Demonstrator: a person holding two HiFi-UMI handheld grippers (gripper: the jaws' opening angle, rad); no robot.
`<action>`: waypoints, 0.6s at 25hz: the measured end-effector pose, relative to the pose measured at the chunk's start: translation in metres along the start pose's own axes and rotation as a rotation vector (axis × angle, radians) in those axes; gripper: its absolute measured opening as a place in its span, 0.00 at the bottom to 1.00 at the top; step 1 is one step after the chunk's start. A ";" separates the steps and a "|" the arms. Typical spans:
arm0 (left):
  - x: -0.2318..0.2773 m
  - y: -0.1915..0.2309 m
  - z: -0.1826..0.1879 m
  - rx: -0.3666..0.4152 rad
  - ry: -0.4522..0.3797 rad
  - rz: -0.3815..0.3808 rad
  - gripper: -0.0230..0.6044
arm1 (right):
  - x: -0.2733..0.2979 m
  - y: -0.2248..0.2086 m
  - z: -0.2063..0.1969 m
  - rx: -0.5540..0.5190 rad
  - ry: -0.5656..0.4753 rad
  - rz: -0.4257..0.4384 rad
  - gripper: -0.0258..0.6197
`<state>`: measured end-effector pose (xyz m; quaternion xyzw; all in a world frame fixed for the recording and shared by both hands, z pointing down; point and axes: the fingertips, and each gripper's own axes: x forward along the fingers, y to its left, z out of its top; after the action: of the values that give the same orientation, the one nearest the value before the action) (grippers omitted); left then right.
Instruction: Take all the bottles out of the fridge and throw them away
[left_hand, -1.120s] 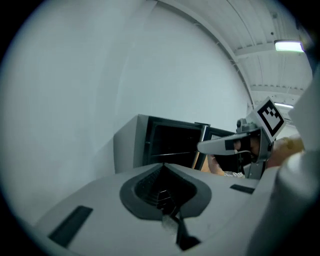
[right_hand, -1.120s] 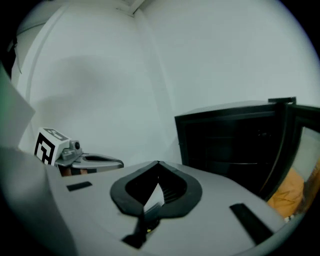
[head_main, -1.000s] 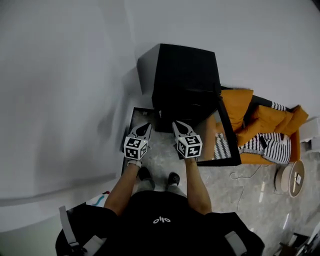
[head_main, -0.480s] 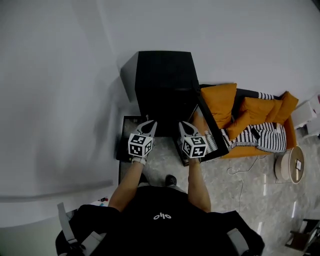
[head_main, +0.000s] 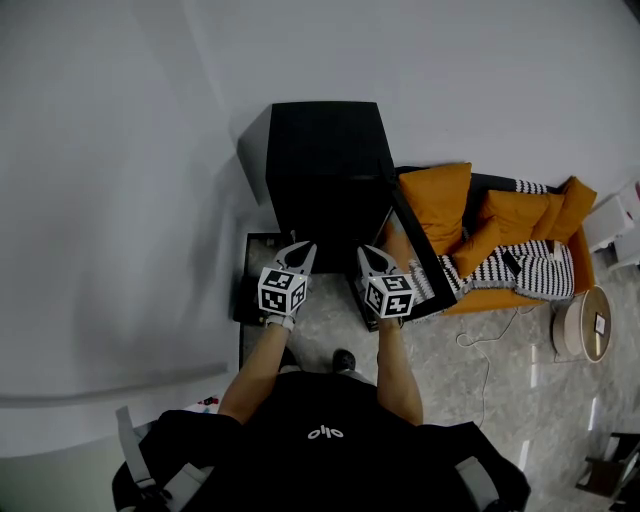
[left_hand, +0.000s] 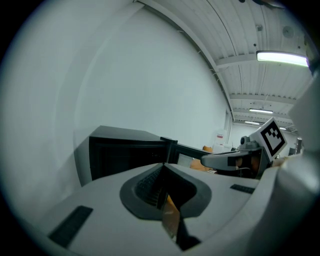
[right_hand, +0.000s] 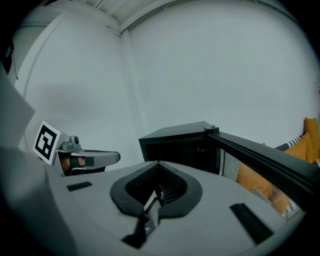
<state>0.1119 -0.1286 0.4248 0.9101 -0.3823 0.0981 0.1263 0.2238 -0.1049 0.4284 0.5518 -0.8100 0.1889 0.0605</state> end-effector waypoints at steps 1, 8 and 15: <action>0.000 0.000 -0.001 0.000 0.000 -0.001 0.05 | 0.001 0.000 -0.001 -0.001 0.001 0.002 0.05; 0.000 -0.001 0.000 -0.006 -0.008 -0.010 0.05 | 0.001 0.000 -0.003 -0.006 0.006 0.004 0.05; 0.000 0.002 0.001 -0.017 -0.012 -0.017 0.05 | 0.005 0.001 -0.005 -0.013 0.021 0.010 0.05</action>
<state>0.1110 -0.1302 0.4247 0.9128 -0.3763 0.0882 0.1323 0.2202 -0.1069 0.4342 0.5455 -0.8133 0.1896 0.0718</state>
